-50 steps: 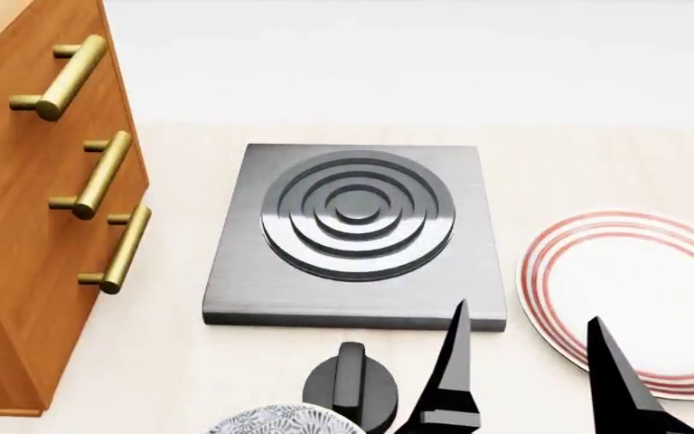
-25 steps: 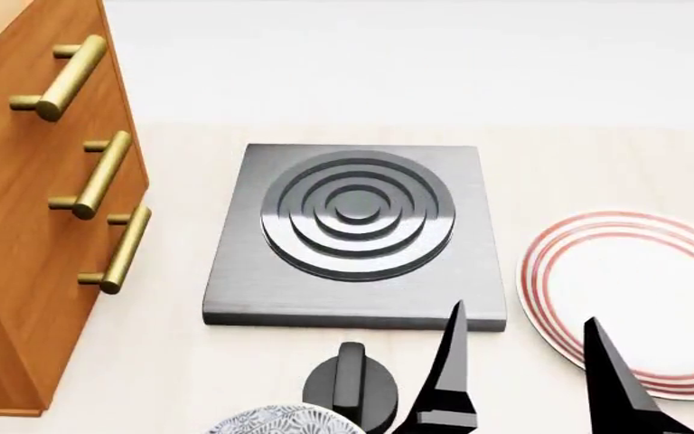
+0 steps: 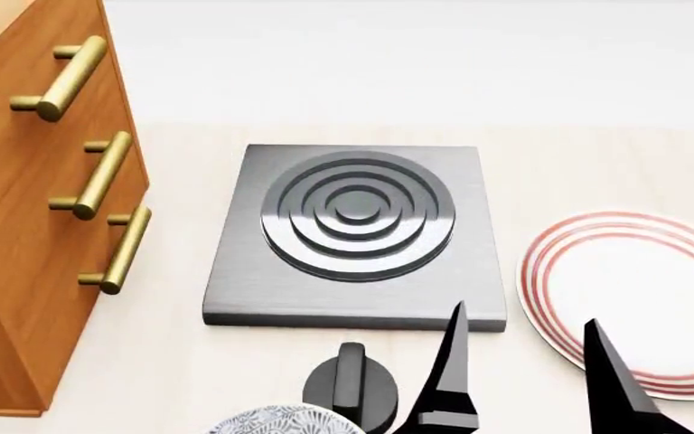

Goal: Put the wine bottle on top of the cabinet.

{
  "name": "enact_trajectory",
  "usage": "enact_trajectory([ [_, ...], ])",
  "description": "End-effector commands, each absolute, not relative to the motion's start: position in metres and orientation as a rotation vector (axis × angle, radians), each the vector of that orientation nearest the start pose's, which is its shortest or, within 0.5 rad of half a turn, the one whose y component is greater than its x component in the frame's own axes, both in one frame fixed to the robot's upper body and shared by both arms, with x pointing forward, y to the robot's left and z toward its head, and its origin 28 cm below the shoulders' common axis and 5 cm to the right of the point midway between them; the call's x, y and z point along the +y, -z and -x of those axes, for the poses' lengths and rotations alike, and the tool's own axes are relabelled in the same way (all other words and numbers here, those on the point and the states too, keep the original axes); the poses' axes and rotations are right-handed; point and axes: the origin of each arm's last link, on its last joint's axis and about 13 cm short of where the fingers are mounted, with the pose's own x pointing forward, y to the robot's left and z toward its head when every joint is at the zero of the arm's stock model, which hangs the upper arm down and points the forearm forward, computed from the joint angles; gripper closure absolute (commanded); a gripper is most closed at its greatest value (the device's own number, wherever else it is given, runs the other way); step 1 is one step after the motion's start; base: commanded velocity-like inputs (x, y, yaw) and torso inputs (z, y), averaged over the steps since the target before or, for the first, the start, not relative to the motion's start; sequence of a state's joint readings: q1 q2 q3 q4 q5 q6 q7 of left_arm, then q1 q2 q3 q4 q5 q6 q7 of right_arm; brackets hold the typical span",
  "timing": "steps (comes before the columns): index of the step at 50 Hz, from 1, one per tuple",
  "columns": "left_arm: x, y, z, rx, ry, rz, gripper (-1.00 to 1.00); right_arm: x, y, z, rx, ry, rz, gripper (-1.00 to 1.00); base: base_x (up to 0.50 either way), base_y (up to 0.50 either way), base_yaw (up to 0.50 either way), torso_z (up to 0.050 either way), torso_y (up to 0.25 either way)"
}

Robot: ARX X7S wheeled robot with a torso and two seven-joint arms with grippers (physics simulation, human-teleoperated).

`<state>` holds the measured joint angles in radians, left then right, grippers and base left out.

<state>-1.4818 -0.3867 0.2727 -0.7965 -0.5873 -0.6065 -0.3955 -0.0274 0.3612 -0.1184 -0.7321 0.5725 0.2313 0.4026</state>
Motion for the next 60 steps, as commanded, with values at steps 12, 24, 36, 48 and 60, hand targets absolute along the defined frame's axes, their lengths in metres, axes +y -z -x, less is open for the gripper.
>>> enact_trajectory([
  [12, 0.299, -0.275, -0.413, -0.056, -0.353, 0.205, 1.0, -0.103, -0.139, -0.176, -0.293, -0.051, -0.264, -1.0, 0.0, 0.0, 0.0, 0.0, 0.0],
  [24, 0.299, -0.273, -0.413, -0.05, -0.353, 0.207, 1.0, -0.103, -0.14, -0.175, -0.295, -0.051, -0.265, -1.0, 0.0, 0.0, 0.0, 0.0, 0.0],
  [36, 0.301, -0.275, -0.41, -0.071, -0.353, 0.249, -1.0, -0.103, -0.14, -0.175, -0.295, -0.054, -0.265, -1.0, 0.0, 0.0, 0.0, 0.0, 0.0],
  [48, 0.301, -0.278, -0.41, -0.076, -0.351, 0.243, -1.0, -0.103, -0.141, -0.175, -0.294, -0.054, -0.265, -1.0, 0.0, 0.0, 0.0, 0.0, 0.0],
  [60, 0.301, -0.276, -0.406, -0.103, -0.353, 0.24, -1.0, -0.103, -0.14, -0.175, -0.293, -0.056, -0.265, -1.0, 0.0, 0.0, 0.0, 0.0, 0.0],
])
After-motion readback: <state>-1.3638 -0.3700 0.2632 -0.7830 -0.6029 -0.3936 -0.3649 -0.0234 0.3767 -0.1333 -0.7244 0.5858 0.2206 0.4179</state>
